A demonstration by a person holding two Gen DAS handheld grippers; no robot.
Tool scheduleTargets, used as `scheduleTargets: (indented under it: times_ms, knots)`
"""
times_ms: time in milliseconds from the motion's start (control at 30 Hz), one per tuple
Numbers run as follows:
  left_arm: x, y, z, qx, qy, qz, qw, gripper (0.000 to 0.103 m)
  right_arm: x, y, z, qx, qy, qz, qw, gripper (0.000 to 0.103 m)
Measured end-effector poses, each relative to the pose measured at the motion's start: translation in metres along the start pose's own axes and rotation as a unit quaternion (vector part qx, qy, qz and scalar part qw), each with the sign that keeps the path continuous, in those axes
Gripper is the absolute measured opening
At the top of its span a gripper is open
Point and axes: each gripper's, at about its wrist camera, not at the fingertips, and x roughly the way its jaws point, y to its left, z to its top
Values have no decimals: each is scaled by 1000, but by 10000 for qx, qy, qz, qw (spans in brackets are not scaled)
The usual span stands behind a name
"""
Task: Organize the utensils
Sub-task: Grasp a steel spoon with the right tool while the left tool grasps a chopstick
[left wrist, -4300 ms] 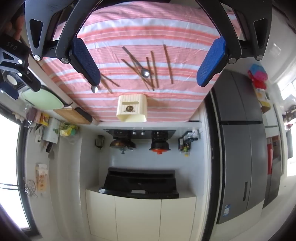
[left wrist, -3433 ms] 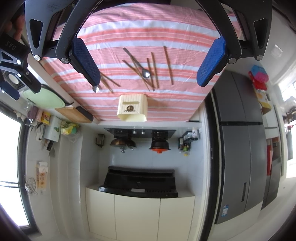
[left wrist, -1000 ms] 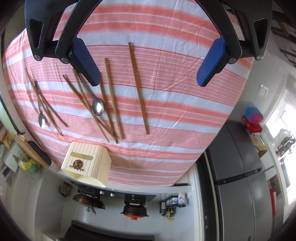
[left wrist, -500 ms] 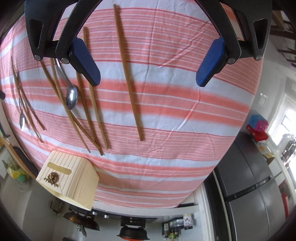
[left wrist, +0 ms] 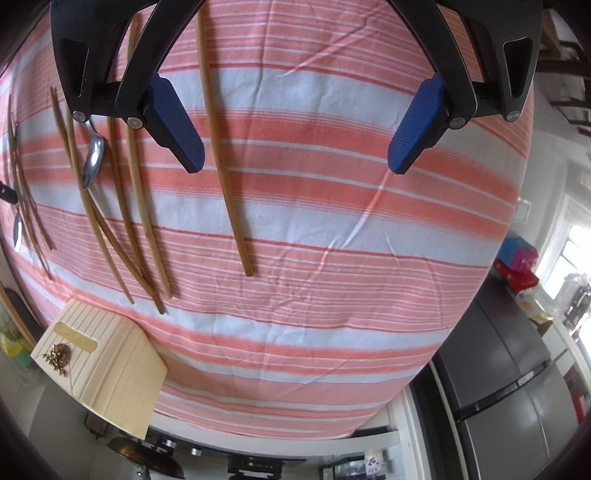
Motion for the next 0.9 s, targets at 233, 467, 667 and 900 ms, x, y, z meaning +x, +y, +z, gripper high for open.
scheduleTargets:
  times_ms: [233,467,667,900]
  knots:
    - [13,-12,9,293,68,103,9995,87,4,1,9,43,-59,-93,9999,38]
    - [14,-25,21,440,53,-97,9990,46,27,3,46,285,-156,-265,9991,39]
    - [16,-34,30,503,-69,-135,9986,7,38,7,66,193,-334,-461,9982,38]
    - [2,-20,39,229,-377,-252,9987,4,18,-7,64,318,-845,89,9959,38]
